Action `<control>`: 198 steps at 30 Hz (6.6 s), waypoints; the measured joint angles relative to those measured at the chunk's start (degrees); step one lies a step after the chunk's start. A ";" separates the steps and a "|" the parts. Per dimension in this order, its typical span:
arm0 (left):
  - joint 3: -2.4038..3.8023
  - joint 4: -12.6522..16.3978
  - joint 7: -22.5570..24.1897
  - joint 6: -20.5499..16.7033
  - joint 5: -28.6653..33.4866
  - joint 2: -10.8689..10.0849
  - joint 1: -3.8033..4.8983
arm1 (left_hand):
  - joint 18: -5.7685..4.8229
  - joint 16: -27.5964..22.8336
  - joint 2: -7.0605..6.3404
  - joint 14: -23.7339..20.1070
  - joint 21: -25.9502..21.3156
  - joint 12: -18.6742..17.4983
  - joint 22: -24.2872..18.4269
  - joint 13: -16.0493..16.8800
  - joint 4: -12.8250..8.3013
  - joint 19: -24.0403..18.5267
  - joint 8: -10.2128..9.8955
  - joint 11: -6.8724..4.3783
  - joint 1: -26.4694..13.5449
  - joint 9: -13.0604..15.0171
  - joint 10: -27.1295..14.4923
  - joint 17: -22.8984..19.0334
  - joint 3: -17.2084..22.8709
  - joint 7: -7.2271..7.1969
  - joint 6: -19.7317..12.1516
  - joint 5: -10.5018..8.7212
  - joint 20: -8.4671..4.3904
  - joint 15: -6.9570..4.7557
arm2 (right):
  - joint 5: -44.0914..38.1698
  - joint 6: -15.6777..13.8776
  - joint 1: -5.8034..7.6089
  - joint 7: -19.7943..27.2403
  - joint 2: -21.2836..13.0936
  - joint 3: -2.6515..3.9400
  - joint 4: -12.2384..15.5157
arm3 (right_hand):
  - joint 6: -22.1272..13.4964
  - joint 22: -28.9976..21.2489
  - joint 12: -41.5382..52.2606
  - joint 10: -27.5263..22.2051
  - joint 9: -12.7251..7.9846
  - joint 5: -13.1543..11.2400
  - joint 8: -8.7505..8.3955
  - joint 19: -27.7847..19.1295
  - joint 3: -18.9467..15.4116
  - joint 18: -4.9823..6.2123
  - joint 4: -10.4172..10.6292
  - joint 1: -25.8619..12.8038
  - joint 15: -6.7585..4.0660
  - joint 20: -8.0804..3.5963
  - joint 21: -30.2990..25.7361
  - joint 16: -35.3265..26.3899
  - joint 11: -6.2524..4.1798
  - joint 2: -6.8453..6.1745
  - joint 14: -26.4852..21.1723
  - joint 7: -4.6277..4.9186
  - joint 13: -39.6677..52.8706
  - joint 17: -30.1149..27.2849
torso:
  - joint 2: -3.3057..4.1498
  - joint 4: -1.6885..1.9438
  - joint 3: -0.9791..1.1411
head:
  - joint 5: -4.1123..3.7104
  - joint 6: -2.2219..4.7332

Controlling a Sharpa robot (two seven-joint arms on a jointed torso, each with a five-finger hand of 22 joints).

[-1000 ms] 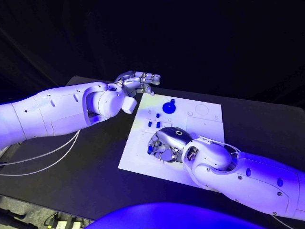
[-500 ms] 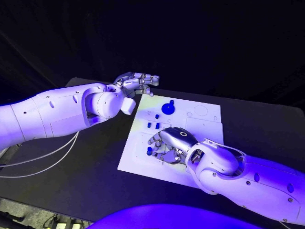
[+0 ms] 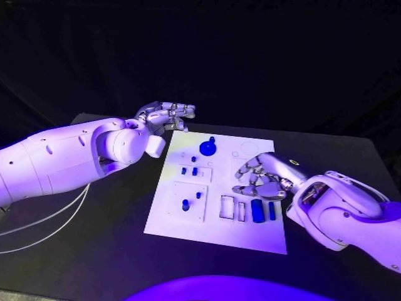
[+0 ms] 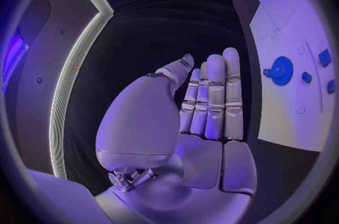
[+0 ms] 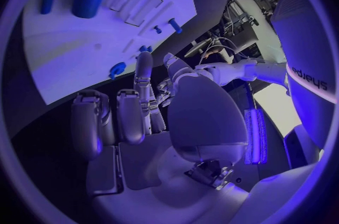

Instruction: Assemble the parts on the task board

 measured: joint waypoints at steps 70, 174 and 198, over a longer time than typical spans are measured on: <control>-0.68 1.80 5.46 0.90 0.94 -5.85 -0.13 | 0.00 -41.72 4.07 -6.02 -34.70 -7.34 -23.89 -8.64 5.13 -6.85 1.33 3.47 0.46 -0.56 -2.84 -17.02 -17.14 1.75 -3.36 0.18 8.27 5.82 | -7.43 1.50 -8.80 -20.84 2.14 -0.80 -1.74 | -2.25 0.01 37.26 -1.07 9.66 -0.29 7.10 -0.06 -17.35 -0.85 8.66 0.84 -0.02 -0.51 4.69 4.66 -0.37 3.07 0.00 -0.47 39.43 4.72 | -0.66 -1.21 0.16 | -6.01 -1.65; -0.97 3.82 3.91 2.45 0.98 -5.40 -0.12 | 0.00 -42.81 4.29 -6.02 -35.17 -7.57 -24.35 -8.77 5.12 -6.45 1.11 3.47 0.68 -0.60 -2.85 -17.06 -17.45 1.94 -3.57 0.18 8.28 5.82 | -3.84 -0.06 -7.31 -24.19 9.48 -0.17 -2.39 | 1.65 -0.01 40.35 3.24 14.91 -4.27 12.65 0.16 -25.54 -0.85 8.80 -6.84 -2.07 -1.95 7.35 6.10 -3.03 11.36 0.00 -3.35 42.88 4.72 | -0.69 -0.28 -0.23 | -5.50 -1.82; -1.01 3.66 3.72 2.60 0.98 -5.36 -0.13 | -0.01 -42.81 4.29 -6.02 -35.17 -7.57 -24.40 -8.76 5.12 -6.45 1.11 3.47 0.68 -0.59 -2.85 -17.06 -17.45 1.94 -3.57 0.18 8.28 5.82 | -4.81 0.47 -7.36 -21.78 7.44 -0.16 -0.11 | 1.44 -0.02 41.02 3.56 15.41 -0.35 12.86 0.16 -23.95 -0.85 5.95 2.07 -2.05 -1.94 7.35 6.09 -2.94 10.87 0.00 -3.56 43.17 4.71 | -0.71 -0.18 -0.31 | -5.59 -1.58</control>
